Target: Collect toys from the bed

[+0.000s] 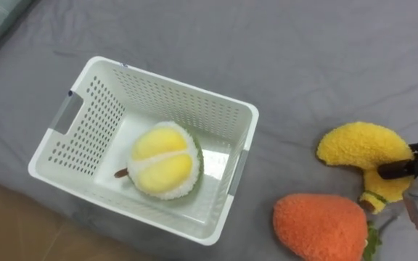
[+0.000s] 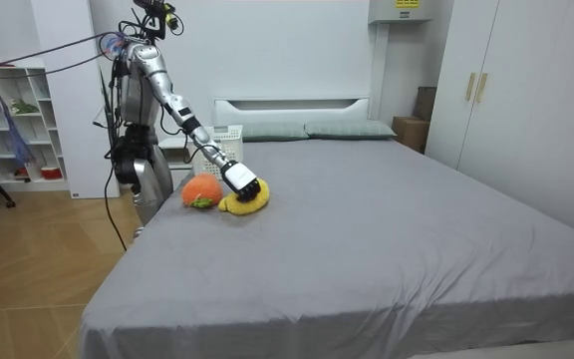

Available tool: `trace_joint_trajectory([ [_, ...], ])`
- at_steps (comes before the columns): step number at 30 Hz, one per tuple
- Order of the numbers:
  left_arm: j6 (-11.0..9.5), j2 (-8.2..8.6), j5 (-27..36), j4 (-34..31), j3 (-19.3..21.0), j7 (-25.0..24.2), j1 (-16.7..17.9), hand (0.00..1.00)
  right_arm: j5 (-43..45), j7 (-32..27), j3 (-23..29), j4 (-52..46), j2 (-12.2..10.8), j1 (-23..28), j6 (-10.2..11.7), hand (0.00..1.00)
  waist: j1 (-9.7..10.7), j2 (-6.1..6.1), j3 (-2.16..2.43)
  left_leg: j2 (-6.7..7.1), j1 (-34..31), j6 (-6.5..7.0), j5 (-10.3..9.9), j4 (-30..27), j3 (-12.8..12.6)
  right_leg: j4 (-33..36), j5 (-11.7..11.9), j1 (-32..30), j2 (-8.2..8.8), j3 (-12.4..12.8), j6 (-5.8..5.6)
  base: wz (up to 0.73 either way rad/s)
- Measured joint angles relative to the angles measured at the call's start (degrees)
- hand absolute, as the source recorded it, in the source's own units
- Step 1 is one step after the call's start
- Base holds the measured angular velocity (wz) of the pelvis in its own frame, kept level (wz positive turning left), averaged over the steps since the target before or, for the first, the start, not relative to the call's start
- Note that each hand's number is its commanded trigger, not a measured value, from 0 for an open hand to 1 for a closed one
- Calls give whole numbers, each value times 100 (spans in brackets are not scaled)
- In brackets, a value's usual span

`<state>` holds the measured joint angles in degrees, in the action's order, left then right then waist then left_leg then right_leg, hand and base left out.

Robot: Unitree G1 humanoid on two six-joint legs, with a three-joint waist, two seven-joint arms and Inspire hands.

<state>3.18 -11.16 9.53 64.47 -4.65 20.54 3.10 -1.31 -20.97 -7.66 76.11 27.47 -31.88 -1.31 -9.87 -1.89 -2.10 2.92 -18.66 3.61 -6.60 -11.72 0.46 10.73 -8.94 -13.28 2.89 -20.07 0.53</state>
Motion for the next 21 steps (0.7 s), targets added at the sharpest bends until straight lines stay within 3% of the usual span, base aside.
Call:
trace_joint_trajectory([
  [11, -176, -97, 80, -99, -104, -15, -83, 0, 56, -201, 8, -146, 3, -9, 66, 100, 22, 81, 49, 0, 31, 2, 3, 1, -34, 9, 0, 10, 4, 40, 0, -1],
  [16, -200, -101, -21, -137, -75, -93, -81, 0, 37, -366, 37, -593, 2, -1, 102, 100, 72, 65, 47, -10, 209, 2, 24, 97, -118, 19, 1, 104, 0, 140, 2, -10],
  [18, -210, -104, -48, -139, 29, -97, -85, 0, 206, -354, 147, -1536, 1, 125, 98, 100, 238, 6, 57, -18, 256, 0, 30, 106, -150, 29, 1, 131, -1, 153, 2, -6],
  [21, -269, -104, -124, -145, 69, -119, -69, 0, 241, -316, 233, -2391, -8, 440, 164, 100, 279, -158, 64, -23, 522, 0, 29, 129, -225, -18, 2, 387, -7, 200, 2, -8],
])
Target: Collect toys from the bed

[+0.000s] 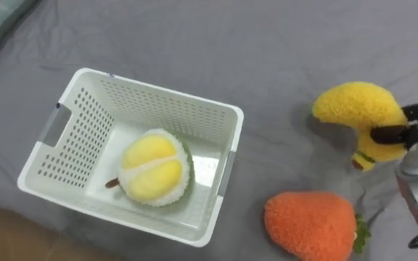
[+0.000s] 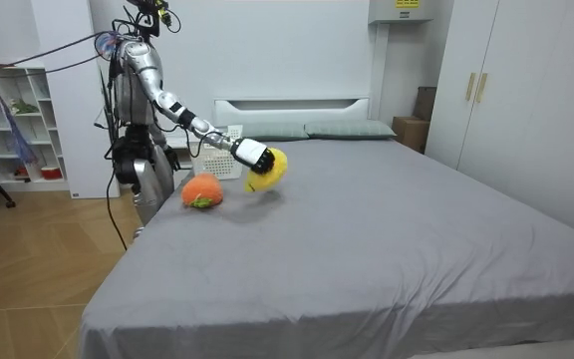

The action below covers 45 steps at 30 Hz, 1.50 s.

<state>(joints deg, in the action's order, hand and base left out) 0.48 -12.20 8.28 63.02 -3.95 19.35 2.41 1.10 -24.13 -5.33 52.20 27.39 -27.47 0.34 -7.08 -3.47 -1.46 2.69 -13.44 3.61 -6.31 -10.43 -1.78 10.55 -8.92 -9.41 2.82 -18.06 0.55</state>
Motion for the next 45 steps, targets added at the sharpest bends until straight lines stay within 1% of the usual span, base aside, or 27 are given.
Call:
trace_joint_trajectory([
  [1, -9, 0, 0, -15, 15, -12, 18, 0, -2, 12, 0, -148, 0, 60, -5, 100, 15, -31, 9, 0, 55, 0, -1, 7, -5, -6, 0, 54, 0, 2, 0, -4],
  [2, -17, -1, 0, -68, 55, -33, 81, 0, 4, 32, 1, -449, -18, 142, -29, 100, 56, -76, 36, 3, 149, 0, -1, 30, -4, -9, 0, 141, 1, 20, 0, -8],
  [3, -17, -2, -16, -77, 66, -42, 105, 0, 37, 35, 0, -760, -22, 245, -30, 100, 70, -110, 55, 0, 280, 0, -1, 88, -55, -9, -1, 220, 1, 61, -1, -12],
  [4, -16, 5, -46, -77, 83, -53, 106, 0, 86, 35, 2, -933, -22, 311, -30, 100, 68, -121, 60, -2, 337, 0, -1, 107, -75, -13, -1, 266, 1, 62, -2, -17],
  [6, 0, 10, -170, -101, 121, -119, 132, 0, 321, 65, 1, -1602, -65, 628, -44, 100, 59, -141, 74, 1, 556, 7, -8, 131, -116, -14, -2, 455, 7, 110, -3, -16],
  [10, 54, 15, -152, -121, 159, -119, 166, 0, 459, 216, -1, -2338, -150, 978, -94, 100, 66, -122, 88, -2, 799, 25, -23, 202, -132, 6, -2, 637, -4, 187, -4, -9],
  [11, 75, 17, -156, -121, 158, -119, 176, 0, 487, 247, -2, -2513, -207, 1091, -103, 100, 63, -120, 128, -1, 841, 27, -25, 198, -133, 13, -1, 671, -11, 226, -3, -5],
  [12, 89, 30, -162, -121, 157, -119, 223, 0, 489, 270, -3, -2657, -256, 1180, -112, 100, 70, -109, 146, 0, 887, 28, -25, 185, -134, 14, 0, 723, -11, 232, -1, -4],
  [16, 85, 58, -170, -148, 210, -119, 372, 0, 708, 380, -3, -2919, -299, 1292, -121, 100, 77, -78, 174, 3, 1057, 28, -25, 185, -137, 10, -3, 894, -12, 252, -4, 0],
  [18, 84, 73, -171, -278, 391, -103, 501, 0, 851, 439, 8, -3226, -299, 1293, -125, 100, 110, -79, 174, 1, 1118, 28, -24, 183, -145, -1, -7, 956, -18, 266, -7, 0],
  [20, 83, 73, -179, -361, 462, -95, 530, 0, 974, 440, 30, -3504, -299, 1293, -126, 100, 135, -85, 173, 2, 1128, 28, -24, 182, -146, -3, -8, 970, -19, 269, -9, 0],
  [23, 80, 75, -233, -384, 590, -96, 547, 0, 1055, 538, 23, -3891, -300, 1302, -130, 100, 81, -97, 163, -2, 1269, 33, -30, 222, -201, -17, -12, 1088, -27, 320, -14, -5],
  [24, 81, 75, -233, -370, 604, -98, 546, 0, 1090, 579, 21, -4071, -299, 1302, -173, 100, 61, -103, 159, 2, 1316, 34, -35, 266, -205, -33, -21, 1136, -25, 320, -26, -4],
  [26, 85, 73, -294, -358, 618, -98, 531, 0, 1122, 624, -2, -4369, -297, 1302, -175, 100, 43, -127, 156, 4, 1320, 35, -38, 273, -201, -79, -21, 1148, -27, 296, -26, 0],
  [28, 102, 79, -386, -359, 620, -98, 512, 0, 1126, 718, -24, -4656, -298, 1302, -189, 100, 43, -162, 135, 6, 1309, 35, -44, 273, -188, -93, -21, 1145, -28, 288, -27, 2],
  [29, 136, 80, -473, -364, 621, -98, 495, 0, 1123, 774, -24, -4848, -298, 1302, -228, 100, 40, -181, 122, 8, 1300, 36, -51, 273, -176, -103, -22, 1144, -29, 284, -27, 5],
  [30, 181, 81, -561, -364, 622, -99, 484, 0, 1123, 823, -24, -4988, -298, 1302, -244, 100, 36, -186, 120, 10, 1295, 37, -63, 274, -166, -109, -22, 1144, -31, 280, -28, 4],
  [33, 220, 90, -773, -385, 640, -99, 481, 0, 1217, 973, -29, -5321, -299, 1302, -315, 100, 20, -179, 116, 13, 1276, 42, -81, 277, -143, -108, -24, 1129, -33, 297, -32, 2],
  [35, 234, 91, -969, -386, 654, -96, 473, 0, 1435, 1069, -66, -5588, -301, 1302, -422, 100, -28, -173, 114, 11, 1257, 41, -83, 289, -141, -98, -24, 1098, -33, 294, -32, 0],
  [38, 313, 105, -1215, -353, 658, -95, 383, 0, 1829, 1223, -172, -5813, -304, 1296, -423, 100, -114, -170, 116, 5, 1245, 38, -85, 297, -144, -95, -24, 1075, -37, 304, -32, -1],
  [40, 320, 113, -1241, -323, 657, -93, 337, 0, 1932, 1282, -306, -5821, -308, 1247, -425, 100, -166, -171, 116, 4, 1251, 38, -85, 298, -144, -94, -23, 1078, -38, 315, -32, -2],
  [41, 322, 131, -1241, -325, 656, -85, 329, 0, 1930, 1317, -414, -5820, -351, 1200, -474, 100, -217, -170, 116, 6, 1261, 38, -85, 298, -144, -94, -23, 1085, -39, 332, -33, -4],
  [42, 330, 156, -1244, -326, 656, -84, 312, 0, 1929, 1353, -502, -5818, -456, 1141, -539, 100, -251, -168, 116, 6, 1265, 36, -88, 296, -140, -94, -23, 1090, -42, 342, -33, 0],
  [45, 347, 232, -1292, -326, 653, -85, 289, 0, 1919, 1495, -697, -5817, -685, 1031, -621, 100, -296, -158, 109, 9, 1281, 36, -90, 278, -105, -96, -22, 1129, -37, 301, -33, 6],
])
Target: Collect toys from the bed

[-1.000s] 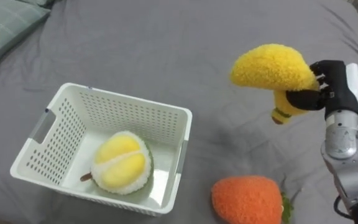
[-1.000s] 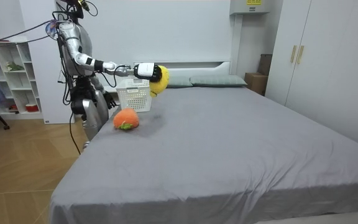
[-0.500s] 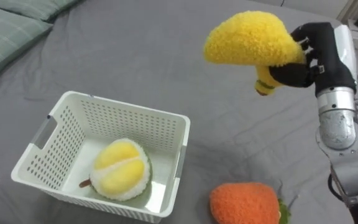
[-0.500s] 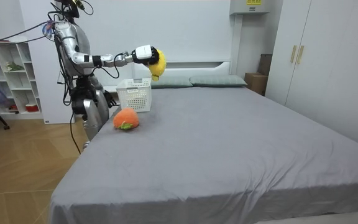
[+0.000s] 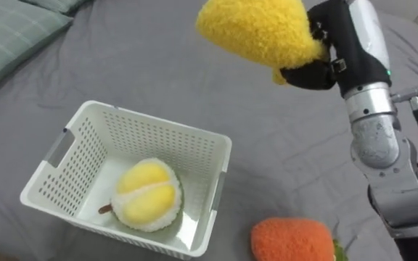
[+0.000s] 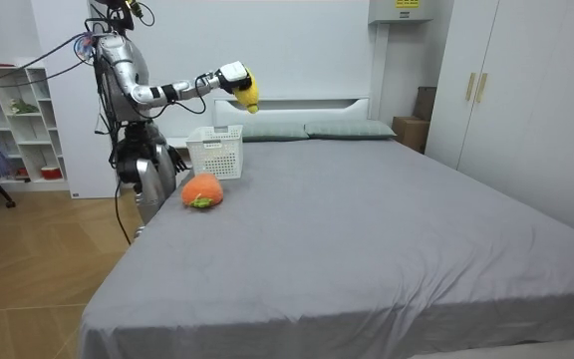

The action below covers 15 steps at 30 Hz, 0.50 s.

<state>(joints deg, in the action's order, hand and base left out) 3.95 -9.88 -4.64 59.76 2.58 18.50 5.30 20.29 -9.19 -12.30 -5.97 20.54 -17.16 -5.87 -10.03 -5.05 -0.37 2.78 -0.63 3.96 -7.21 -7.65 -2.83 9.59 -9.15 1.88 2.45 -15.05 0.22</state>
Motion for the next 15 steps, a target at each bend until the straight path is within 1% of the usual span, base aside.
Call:
trace_joint_trajectory([
  [2, 37, 20, -1, -3, -1, 0, -3, 0, 20, 101, -81, -1, -118, -29, -8, 100, -74, 0, 0, 0, 10, 0, 0, -2, 8, 2, 0, 12, -1, 3, 0, 2],
  [3, 59, 21, 1, -2, -13, -1, -1, 0, 21, 167, -181, 1, -168, -94, -58, 100, -120, 3, -2, 1, 10, 0, 0, -8, 9, 6, 0, 12, -1, -1, 0, 0],
  [6, 87, 15, -11, -3, -35, -2, -8, 0, 28, 295, -466, 5, -288, -282, -154, 100, -161, 1, -2, 0, 0, -2, 1, -13, 31, 7, 0, 9, 1, -25, 0, 2],
  [8, 117, 15, -114, -3, -57, -25, -32, 0, 60, 373, -679, 3, -331, -369, -179, 100, -188, 0, -1, 0, 0, -2, 1, -13, 30, 7, 0, 7, -1, -13, 0, 0],
  [9, 129, 15, -219, -4, -50, -47, -69, 0, 81, 452, -761, 0, -348, -373, -181, 100, -277, -6, 2, -1, 2, -2, 1, -12, 30, 10, 0, 7, -1, -13, 0, 0],
  [11, 153, 13, -355, -11, -37, -84, -113, 0, 159, 566, -868, -10, -376, -373, -235, 100, -355, -9, 2, 1, 3, -2, 1, -13, 32, 10, 0, 10, 0, -8, 0, 0],
  [13, 197, 11, -461, -11, -11, -134, -149, 0, 256, 698, -913, -9, -489, -373, -272, 100, -426, -9, 2, 3, 2, -1, 1, -13, 31, 7, 0, 9, 1, -4, 0, 0],
  [15, 200, 14, -509, -11, -13, -143, -184, 0, 410, 770, -978, -9, -627, -373, -302, 100, -506, -9, 2, 3, 4, -1, 1, -12, 32, 7, 0, 14, 1, -6, 0, 0],
])
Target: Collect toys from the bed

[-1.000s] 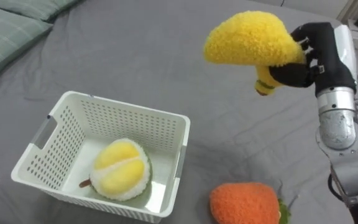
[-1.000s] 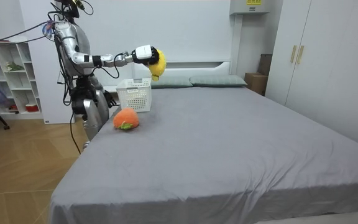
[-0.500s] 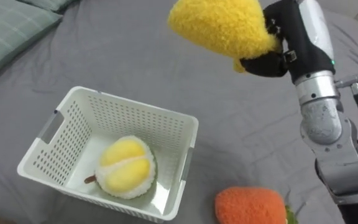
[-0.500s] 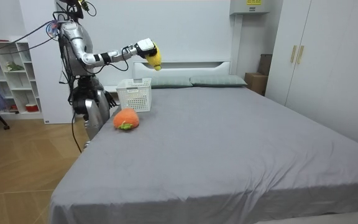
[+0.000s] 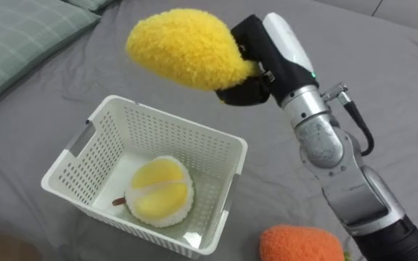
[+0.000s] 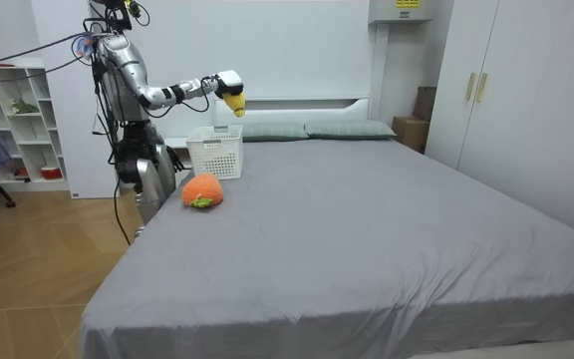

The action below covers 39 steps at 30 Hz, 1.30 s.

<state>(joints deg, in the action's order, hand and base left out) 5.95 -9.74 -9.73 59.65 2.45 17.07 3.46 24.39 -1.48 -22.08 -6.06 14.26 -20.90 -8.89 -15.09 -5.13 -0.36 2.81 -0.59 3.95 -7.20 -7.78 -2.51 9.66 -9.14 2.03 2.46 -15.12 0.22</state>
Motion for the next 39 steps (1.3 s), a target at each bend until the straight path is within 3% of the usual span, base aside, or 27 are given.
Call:
trace_joint_trajectory([
  [11, -3, 30, -125, -12, -91, -28, -146, 0, 401, 876, -789, 11, -282, 8, -1, 100, -100, -13, -37, 11, -89, 0, -3, 3, 110, -10, 1, -21, 6, -83, -1, 5],
  [16, -5, 19, -132, -6, -151, -36, -197, 0, 442, 1215, -936, 11, -351, 64, -1, 100, -121, -132, -16, 8, -84, -7, 6, 0, 104, -14, 1, -47, -1, -70, -1, -2],
  [18, -5, -2, -111, -2, -153, -31, -232, 0, 443, 1394, -1065, 14, -318, 94, -31, 99, -107, -221, -37, 7, -79, -6, 5, 3, 94, -21, 1, -47, -3, -64, -1, -2],
  [19, -5, -3, -110, 2, -153, -30, -251, 0, 445, 1439, -1075, 16, -326, 115, -70, 95, -110, -241, -42, 7, -79, -6, 5, 4, 94, -22, 1, -47, -3, -63, -1, 0],
  [20, -5, -2, -106, 8, -158, -30, -268, 0, 452, 1521, -1095, 56, -324, 141, -117, 76, -109, -258, -45, 8, -78, -5, 4, 4, 95, -22, 2, -46, -3, -61, 0, 0],
  [21, -5, -3, -107, 8, -158, -30, -282, 0, 452, 1580, -1096, 104, -324, 153, -129, 47, -109, -273, -51, 9, -77, -5, 4, 4, 94, -21, 2, -46, -3, -54, 0, 0],
  [23, -5, -10, -106, 13, -159, -30, -285, 0, 451, 1669, -1096, 110, -324, 161, -150, 0, -109, -292, -57, 10, -76, -4, 4, 2, 91, -19, 3, -47, -6, -17, 0, 0],
  [26, -5, -16, -106, 27, -159, -30, -284, 0, 451, 1772, -1096, 110, -324, 164, -171, 0, -110, -299, -58, 10, -73, -4, 4, -1, 90, -18, 5, -49, -26, 83, -1, 0],
  [39, -5, -18, -105, 28, -166, -30, -265, 0, 221, 1939, -1093, 110, -340, 259, -193, 0, -100, -283, -68, 8, -76, -6, 4, 1, 94, -25, 6, -47, -51, 87, 0, 0],
])
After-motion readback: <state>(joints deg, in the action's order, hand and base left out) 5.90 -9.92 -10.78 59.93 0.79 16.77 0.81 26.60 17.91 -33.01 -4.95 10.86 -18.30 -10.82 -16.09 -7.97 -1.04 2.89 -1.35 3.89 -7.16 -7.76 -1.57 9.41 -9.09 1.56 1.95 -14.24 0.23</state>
